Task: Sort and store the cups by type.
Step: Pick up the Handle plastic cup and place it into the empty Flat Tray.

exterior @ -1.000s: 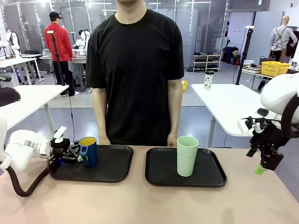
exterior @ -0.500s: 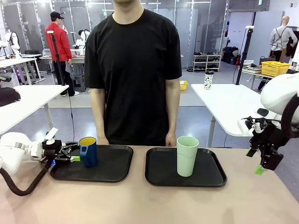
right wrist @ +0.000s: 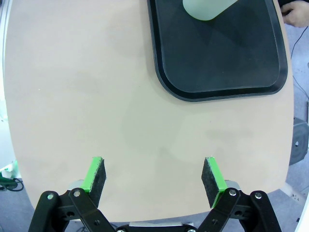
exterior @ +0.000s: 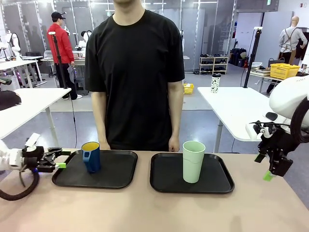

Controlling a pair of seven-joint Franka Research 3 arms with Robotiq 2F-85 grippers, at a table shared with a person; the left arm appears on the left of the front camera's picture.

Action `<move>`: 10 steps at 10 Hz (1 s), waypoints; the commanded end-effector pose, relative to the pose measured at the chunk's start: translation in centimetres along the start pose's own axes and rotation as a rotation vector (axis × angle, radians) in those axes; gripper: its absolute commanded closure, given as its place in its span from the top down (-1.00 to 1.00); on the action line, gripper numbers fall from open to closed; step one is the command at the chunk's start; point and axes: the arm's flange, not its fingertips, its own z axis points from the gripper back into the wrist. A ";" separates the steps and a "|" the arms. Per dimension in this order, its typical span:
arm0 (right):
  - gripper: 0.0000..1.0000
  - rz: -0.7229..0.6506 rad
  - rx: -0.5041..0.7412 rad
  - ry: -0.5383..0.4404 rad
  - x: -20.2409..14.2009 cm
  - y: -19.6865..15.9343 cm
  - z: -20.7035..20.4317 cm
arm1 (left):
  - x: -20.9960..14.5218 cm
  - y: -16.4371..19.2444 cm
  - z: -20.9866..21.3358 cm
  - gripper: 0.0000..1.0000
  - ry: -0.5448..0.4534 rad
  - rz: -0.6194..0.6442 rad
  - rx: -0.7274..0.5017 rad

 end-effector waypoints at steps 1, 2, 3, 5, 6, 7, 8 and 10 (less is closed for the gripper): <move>1.00 0.005 -0.002 0.007 -0.1 0.0 0.0 | 3.9 -2.8 0.3 1.00 0.110 -0.022 0.087; 1.00 0.005 -0.002 0.007 -0.1 0.0 0.0 | 5.4 -3.5 0.5 1.00 0.129 0.003 0.102; 1.00 0.005 -0.002 0.007 -0.1 0.0 0.0 | 6.1 -3.7 0.5 1.00 0.135 0.013 0.107; 1.00 0.005 -0.002 0.007 -0.1 0.0 0.0 | 5.0 -2.5 1.8 1.00 0.097 -0.014 0.088; 1.00 0.005 -0.002 0.007 -0.1 0.0 0.0 | 5.0 -2.5 1.8 1.00 0.097 -0.014 0.088; 1.00 0.005 -0.002 0.007 -0.1 0.0 0.0 | 5.0 -2.5 1.8 1.00 0.097 -0.014 0.088; 1.00 0.005 -0.002 0.007 -0.1 0.0 0.0 | 5.0 -2.5 1.8 1.00 0.097 -0.014 0.088; 1.00 0.005 -0.002 0.007 -0.1 0.0 0.0 | 5.0 -2.5 1.8 1.00 0.097 -0.014 0.088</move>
